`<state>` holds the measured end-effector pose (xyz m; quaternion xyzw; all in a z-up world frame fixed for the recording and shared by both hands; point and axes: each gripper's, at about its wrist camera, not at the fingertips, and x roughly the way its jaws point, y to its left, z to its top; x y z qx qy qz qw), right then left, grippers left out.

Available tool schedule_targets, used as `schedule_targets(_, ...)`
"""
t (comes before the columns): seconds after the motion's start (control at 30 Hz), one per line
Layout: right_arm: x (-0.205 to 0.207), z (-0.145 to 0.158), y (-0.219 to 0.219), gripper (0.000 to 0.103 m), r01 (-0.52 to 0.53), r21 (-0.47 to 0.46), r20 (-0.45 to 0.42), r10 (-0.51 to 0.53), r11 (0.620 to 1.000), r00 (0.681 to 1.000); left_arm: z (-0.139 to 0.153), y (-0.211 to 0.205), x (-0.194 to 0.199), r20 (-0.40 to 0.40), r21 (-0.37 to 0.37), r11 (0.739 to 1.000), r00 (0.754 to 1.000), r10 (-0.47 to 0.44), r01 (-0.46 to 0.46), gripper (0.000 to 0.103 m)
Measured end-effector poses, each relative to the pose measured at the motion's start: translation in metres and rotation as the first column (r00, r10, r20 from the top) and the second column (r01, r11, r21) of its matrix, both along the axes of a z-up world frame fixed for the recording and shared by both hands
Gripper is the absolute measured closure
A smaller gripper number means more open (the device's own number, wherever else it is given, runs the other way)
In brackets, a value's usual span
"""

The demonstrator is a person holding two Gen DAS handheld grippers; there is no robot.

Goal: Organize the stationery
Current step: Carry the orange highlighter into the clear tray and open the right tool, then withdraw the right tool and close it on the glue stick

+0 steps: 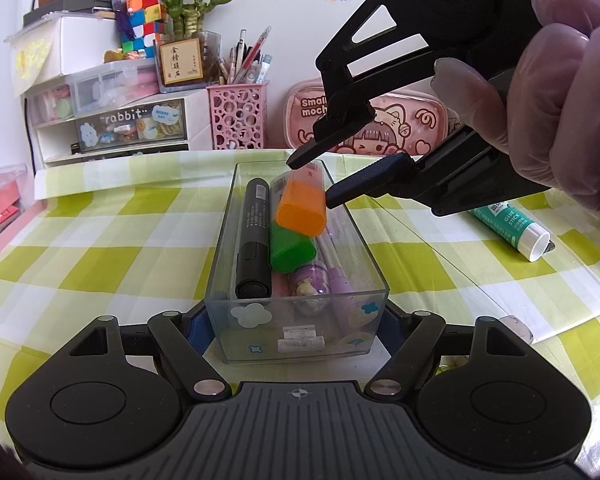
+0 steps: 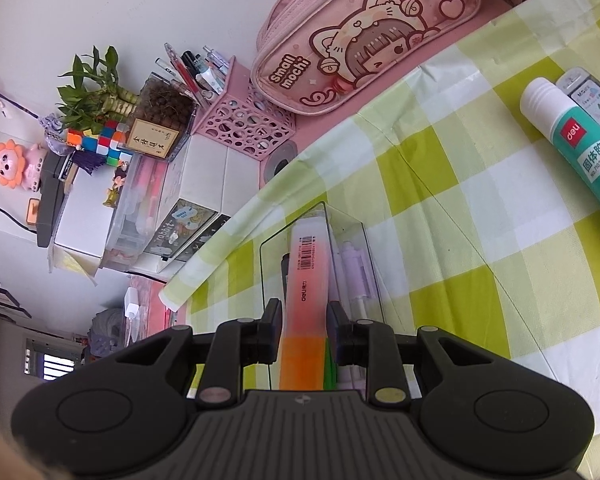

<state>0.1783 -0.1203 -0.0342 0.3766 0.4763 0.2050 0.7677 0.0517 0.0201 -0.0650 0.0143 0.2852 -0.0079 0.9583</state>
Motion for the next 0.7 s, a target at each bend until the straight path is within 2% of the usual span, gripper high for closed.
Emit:
schedule_targets(0.4,-0.009,0.016,-0.01,0.075,-0.019,-0.018,0.095,0.021,1.0,0.995,0.0,0.0,0.0,0.0,-0.001,1.0,1.0,-0.001,0.001,0.028)
schedule_targets(0.6,-0.014,0.021,-0.021,0.075,-0.016,-0.059,0.135,0.024,0.998,0.991,0.0,0.0,0.0,0.0,-0.001,1.0,1.0,0.0,0.0,0.028)
schedule_targets(0.63,-0.016,0.022,-0.024,0.074,-0.016,-0.061,0.143,0.025,0.998,0.989,0.0,0.0,0.0,0.0,-0.001,1.0,1.0,-0.001,0.001,0.028)
schedule_targets(0.7,-0.024,0.022,-0.035,0.065,-0.006,-0.084,0.172,0.021,0.996,0.985,0.0,0.0,0.0,0.0,-0.001,1.0,1.0,-0.001,0.001,0.028)
